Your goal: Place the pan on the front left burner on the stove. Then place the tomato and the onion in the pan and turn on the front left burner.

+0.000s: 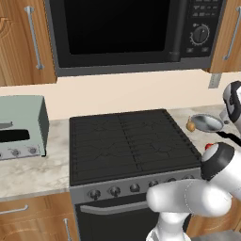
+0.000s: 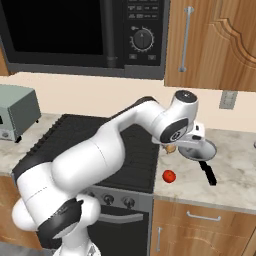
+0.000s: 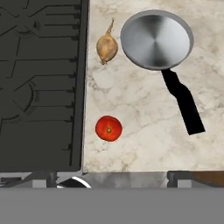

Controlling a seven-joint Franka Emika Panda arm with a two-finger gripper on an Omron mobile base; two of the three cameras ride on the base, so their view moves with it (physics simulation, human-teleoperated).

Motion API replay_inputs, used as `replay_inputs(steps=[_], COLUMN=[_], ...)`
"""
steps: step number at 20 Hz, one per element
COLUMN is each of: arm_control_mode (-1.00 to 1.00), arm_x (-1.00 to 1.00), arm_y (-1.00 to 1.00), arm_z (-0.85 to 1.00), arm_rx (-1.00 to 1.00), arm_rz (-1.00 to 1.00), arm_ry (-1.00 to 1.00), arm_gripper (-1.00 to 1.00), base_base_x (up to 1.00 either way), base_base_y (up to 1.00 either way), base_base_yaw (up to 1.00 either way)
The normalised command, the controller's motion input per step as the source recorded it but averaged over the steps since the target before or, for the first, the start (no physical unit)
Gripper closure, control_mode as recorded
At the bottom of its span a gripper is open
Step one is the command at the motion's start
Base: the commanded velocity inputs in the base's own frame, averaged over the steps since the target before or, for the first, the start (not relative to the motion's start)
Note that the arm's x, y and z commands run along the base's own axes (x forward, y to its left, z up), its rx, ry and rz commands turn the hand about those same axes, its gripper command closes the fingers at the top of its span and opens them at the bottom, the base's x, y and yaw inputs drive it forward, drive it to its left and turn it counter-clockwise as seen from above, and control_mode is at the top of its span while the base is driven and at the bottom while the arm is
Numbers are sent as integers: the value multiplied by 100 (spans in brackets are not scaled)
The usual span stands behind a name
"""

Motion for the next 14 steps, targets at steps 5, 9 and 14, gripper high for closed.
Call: replay_inputs(steps=[5,9,14], arm_control_mode=[-100,-100,-100], arm_x=[0,1,4], arm_y=[-42,-39,-35], arm_z=[-12,-10,-14], arm_rx=[0,0,0], arm_rz=[-2,-1,0], arm_ry=[0,0,0], arm_gripper=[-100,-100,-100], base_base_x=[0,0,0], base_base_y=[0,0,0], base_base_yaw=[0,0,0])
